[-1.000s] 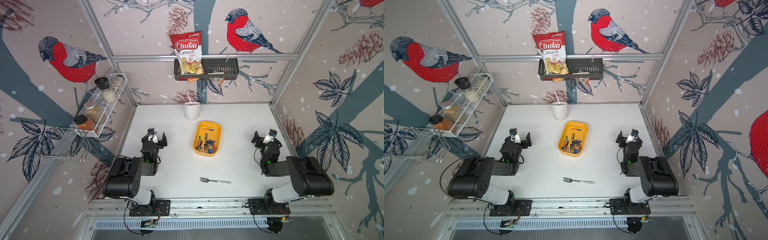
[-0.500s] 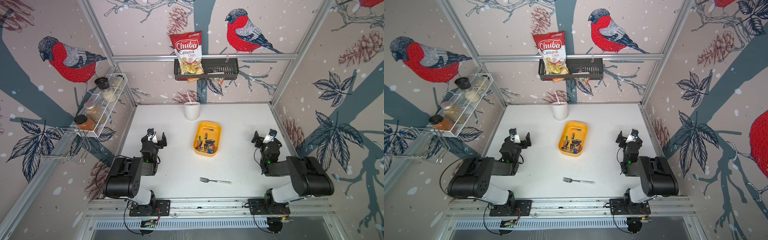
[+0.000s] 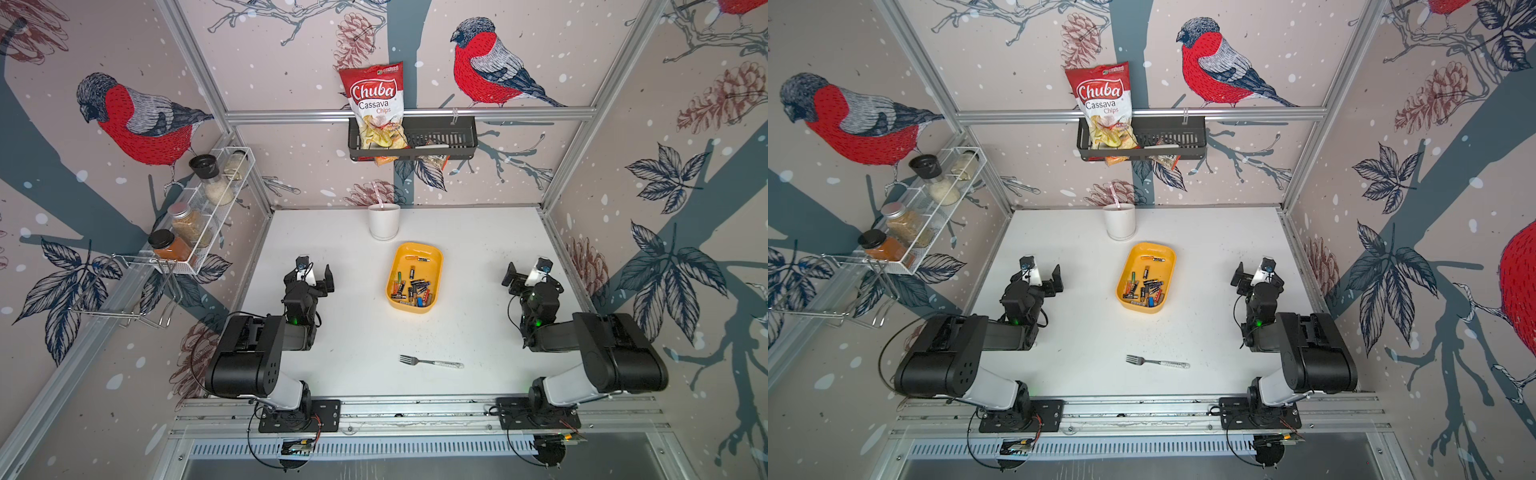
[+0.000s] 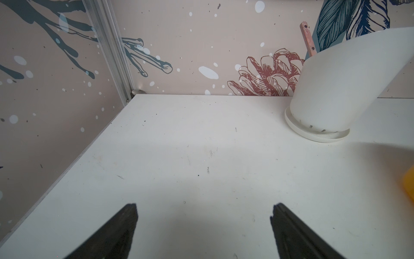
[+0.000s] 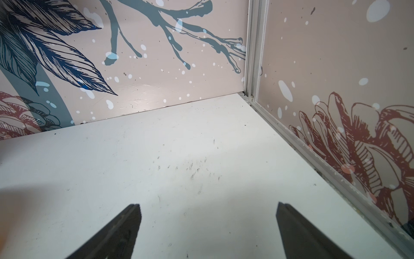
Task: Take the batteries out of the storage box
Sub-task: Pick up the battery from the storage box.
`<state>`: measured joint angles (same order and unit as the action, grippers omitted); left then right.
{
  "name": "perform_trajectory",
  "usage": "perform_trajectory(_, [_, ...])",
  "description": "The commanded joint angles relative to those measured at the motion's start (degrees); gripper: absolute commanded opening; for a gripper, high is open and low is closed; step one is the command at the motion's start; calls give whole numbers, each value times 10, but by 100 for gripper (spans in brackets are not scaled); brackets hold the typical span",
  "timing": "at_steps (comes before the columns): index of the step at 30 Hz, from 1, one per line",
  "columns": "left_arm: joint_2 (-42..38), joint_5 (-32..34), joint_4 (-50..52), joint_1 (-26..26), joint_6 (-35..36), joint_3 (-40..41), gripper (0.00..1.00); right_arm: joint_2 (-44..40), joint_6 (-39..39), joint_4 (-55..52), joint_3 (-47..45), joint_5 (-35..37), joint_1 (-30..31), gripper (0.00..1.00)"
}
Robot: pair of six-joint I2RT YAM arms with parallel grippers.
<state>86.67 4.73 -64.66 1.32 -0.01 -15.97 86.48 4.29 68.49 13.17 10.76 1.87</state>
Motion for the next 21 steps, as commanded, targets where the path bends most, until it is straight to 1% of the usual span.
perform_trajectory(1, [-4, 4, -6, -1, 3, -1, 97, -4, -11, 9, 4, -18, 0, 100])
perform_trajectory(2, [-8, 10, 2, 4, 6, -6, 97, -9, -20, 4, 9, -35, 0, 100])
perform_trajectory(3, [-23, 18, 49, 9, 11, -25, 96, -20, -26, -34, 29, -25, 8, 100])
perform_trajectory(5, [-42, 24, 168, 12, 2, -83, 96, -44, -37, -226, 123, -4, 35, 100])
perform_trajectory(7, [-51, 34, 287, 15, -18, -142, 96, -40, -8, -408, 242, 21, 67, 100])
perform_trajectory(8, [-55, 34, 330, 16, -30, -161, 96, -31, 1, -491, 295, 17, 82, 100])
perform_trajectory(10, [-70, 26, 408, 17, -57, -195, 96, -10, 7, -609, 392, 18, 133, 100])
perform_trajectory(11, [-76, 25, 441, 19, -67, -204, 96, -3, 12, -649, 427, 29, 158, 100])
perform_trajectory(13, [-91, 27, 498, 24, -105, -224, 96, 14, 29, -710, 496, 25, 210, 100])
perform_trajectory(15, [-104, 4, 544, 25, -127, -241, 96, 38, 66, -759, 564, 15, 251, 100])
perform_trajectory(18, [-124, -10, 603, 37, -143, -264, 95, 91, 139, -824, 657, -22, 291, 100])
perform_trajectory(19, [-131, -15, 613, 39, -151, -268, 95, 114, 166, -850, 691, -47, 299, 100])
perform_trajectory(21, [-142, -24, 635, 40, -158, -277, 95, 161, 193, -896, 750, -76, 317, 100])
